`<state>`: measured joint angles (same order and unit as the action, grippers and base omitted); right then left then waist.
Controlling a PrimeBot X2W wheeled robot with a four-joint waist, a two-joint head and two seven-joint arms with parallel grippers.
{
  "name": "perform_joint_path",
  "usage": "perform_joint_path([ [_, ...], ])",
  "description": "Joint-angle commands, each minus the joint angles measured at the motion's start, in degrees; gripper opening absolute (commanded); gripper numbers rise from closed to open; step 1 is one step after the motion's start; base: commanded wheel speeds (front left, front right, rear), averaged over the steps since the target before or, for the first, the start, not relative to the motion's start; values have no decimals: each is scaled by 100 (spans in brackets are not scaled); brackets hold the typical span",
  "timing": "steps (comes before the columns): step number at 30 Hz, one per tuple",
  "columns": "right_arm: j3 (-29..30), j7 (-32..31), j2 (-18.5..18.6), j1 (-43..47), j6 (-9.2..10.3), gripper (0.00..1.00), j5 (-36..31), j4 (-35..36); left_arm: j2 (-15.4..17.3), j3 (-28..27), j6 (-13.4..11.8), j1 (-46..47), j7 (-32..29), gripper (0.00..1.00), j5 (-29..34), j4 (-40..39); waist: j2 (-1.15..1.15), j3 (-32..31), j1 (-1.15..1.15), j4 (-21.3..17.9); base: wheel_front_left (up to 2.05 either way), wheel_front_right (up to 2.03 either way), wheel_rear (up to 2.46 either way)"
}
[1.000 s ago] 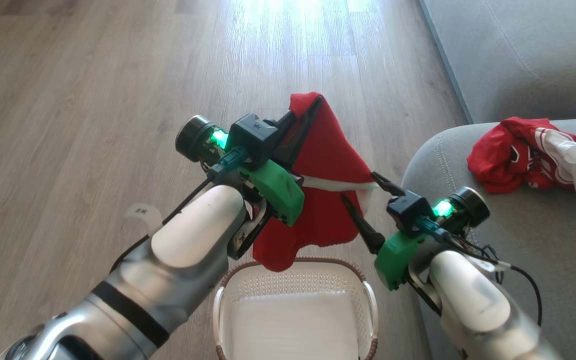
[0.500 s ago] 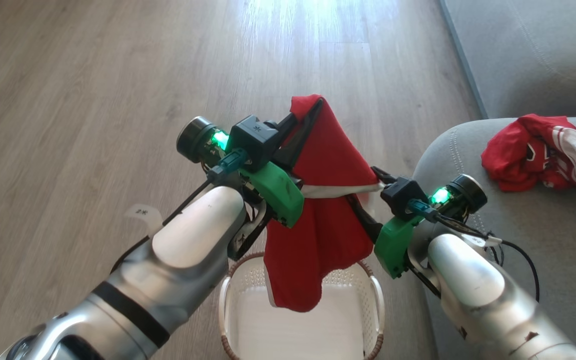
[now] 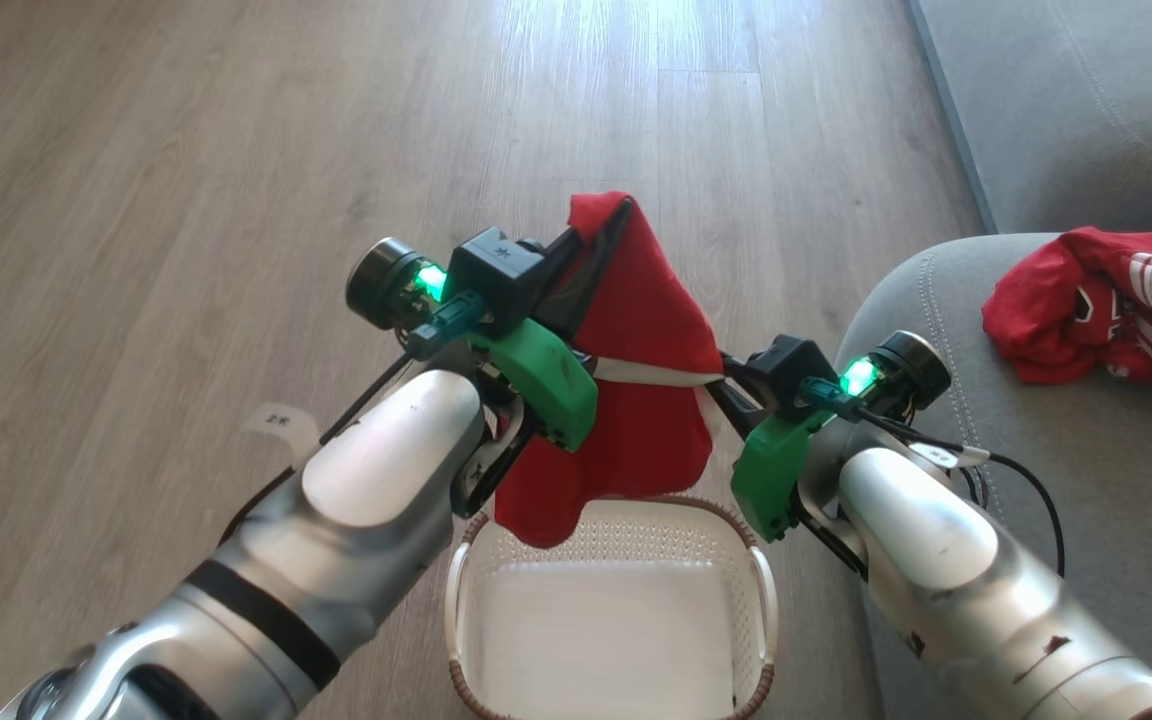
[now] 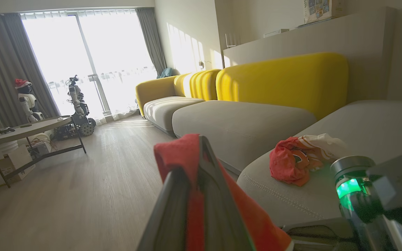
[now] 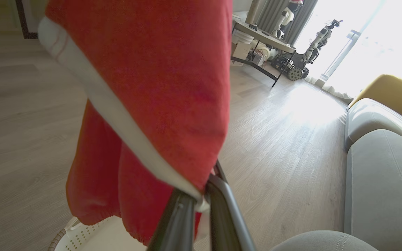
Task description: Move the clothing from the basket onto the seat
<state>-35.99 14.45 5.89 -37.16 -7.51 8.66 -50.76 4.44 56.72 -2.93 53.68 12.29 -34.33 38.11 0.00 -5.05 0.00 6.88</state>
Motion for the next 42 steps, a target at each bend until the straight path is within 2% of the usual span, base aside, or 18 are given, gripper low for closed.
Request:
perform_joint_path([
  [1,-30,54,7,-270,2,0,66,205,119,-194,21,353,45,0,-38,-88,0,-1,0,-42,0,0,0],
  [5,-17,54,97,-325,2,0,217,387,194,-282,24,220,97,0,-149,37,0,-9,0,-199,0,0,0],
  [8,41,54,238,-371,2,0,273,535,247,-339,26,42,147,39,-227,120,0,-23,0,-339,0,0,0],
  [9,66,54,286,-383,2,0,287,578,260,-360,26,-21,164,49,-251,141,0,-28,0,-394,0,0,0],
  [11,113,54,384,-412,2,0,289,660,275,-405,31,-146,193,100,-302,171,0,-39,0,-510,0,0,0],
  [21,287,54,738,-507,2,0,240,873,279,-516,71,-570,259,100,-341,135,0,-80,0,-1139,0,0,0],
  [34,593,54,1194,-753,2,0,269,924,95,-590,132,-1161,270,100,-152,-175,0,-43,0,-2143,0,0,0],
  [42,834,47,1267,-915,2,0,436,895,-9,-655,154,-1369,270,100,50,-392,0,94,0,-2657,0,0,0],
])
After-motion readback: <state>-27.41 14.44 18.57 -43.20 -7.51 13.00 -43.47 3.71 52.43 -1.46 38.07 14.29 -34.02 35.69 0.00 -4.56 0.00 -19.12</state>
